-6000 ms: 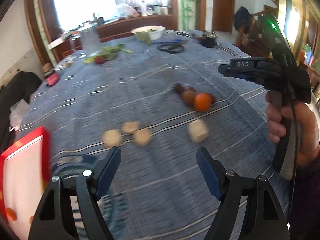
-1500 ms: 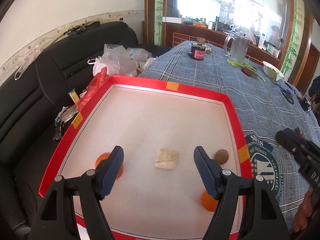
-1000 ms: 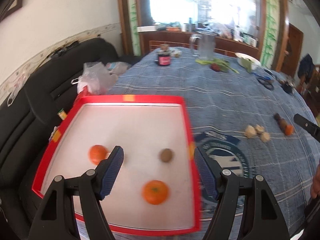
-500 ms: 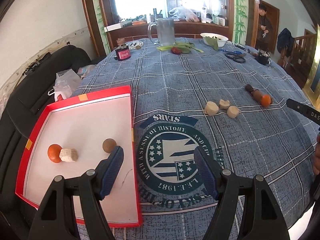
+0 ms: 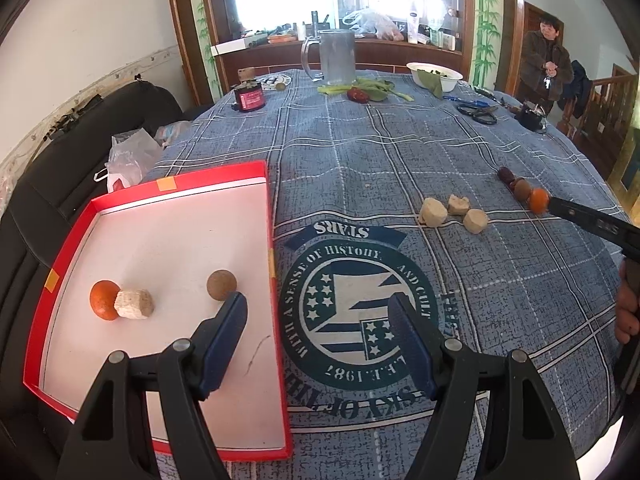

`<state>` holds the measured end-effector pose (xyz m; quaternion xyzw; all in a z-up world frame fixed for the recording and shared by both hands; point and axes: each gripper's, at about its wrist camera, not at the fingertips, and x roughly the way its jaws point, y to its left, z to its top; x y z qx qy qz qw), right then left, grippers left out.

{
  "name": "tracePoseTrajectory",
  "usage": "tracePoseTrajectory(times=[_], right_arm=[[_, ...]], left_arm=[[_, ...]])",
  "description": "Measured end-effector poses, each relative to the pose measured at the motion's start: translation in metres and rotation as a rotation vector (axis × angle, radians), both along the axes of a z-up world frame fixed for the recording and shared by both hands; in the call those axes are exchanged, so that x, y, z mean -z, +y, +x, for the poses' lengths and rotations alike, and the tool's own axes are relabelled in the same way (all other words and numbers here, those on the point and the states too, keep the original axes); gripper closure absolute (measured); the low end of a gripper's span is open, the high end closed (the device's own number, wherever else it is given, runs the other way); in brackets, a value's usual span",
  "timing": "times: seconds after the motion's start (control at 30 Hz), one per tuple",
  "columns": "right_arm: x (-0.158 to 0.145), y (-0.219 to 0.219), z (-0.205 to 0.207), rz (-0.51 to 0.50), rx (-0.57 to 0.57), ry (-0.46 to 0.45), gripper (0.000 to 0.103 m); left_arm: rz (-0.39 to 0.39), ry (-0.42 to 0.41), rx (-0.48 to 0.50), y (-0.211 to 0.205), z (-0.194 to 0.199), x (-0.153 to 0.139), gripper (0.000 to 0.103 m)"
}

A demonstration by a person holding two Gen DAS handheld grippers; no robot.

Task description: Organize fruits

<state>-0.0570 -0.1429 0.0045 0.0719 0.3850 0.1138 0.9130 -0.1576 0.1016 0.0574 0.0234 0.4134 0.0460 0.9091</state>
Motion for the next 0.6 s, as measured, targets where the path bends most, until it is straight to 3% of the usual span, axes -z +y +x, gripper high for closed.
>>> tracePoseTrajectory(times=[0.2, 0.47, 0.6], right_arm=[[0.012, 0.007, 0.025, 0.012, 0.003, 0.079, 0.065], [0.019, 0.008, 0.04, 0.002, -0.029, 0.09, 0.066], [0.019, 0.006, 0.041, 0.0, -0.037, 0.078, 0.073]], left_arm=[[0.003, 0.009, 0.023, -0.008, 0.0, 0.001, 0.03], [0.01, 0.03, 0.078, -0.03, 0.007, 0.002, 0.03], [0.004, 0.047, 0.113, -0.045, 0.019, 0.002, 0.03]])
